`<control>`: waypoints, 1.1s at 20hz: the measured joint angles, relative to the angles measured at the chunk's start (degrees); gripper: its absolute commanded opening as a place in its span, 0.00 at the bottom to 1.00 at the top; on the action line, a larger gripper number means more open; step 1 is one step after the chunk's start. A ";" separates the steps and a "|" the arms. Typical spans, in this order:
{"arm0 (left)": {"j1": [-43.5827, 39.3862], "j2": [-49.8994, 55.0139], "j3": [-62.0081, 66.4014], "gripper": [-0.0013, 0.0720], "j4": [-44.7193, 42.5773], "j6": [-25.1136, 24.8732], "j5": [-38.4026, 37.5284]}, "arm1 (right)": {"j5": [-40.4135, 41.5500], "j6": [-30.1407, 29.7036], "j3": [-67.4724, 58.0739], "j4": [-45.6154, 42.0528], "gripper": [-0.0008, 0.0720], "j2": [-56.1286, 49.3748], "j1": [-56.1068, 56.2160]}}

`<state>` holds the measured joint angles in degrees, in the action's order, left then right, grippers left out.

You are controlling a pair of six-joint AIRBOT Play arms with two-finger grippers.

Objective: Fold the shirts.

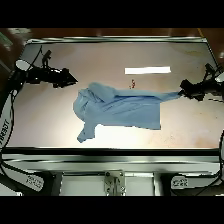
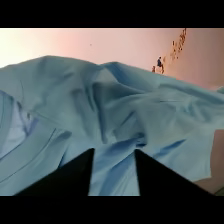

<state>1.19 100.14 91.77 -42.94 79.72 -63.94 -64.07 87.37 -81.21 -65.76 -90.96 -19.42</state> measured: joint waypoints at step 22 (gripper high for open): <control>-1.49 0.09 -23.50 0.80 -6.45 1.38 -10.43 | -22.88 -8.35 9.11 6.10 0.88 1.73 -6.14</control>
<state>-0.30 100.22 68.27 -49.39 81.10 -74.37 -86.96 79.02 -72.10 -59.66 -89.23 -25.56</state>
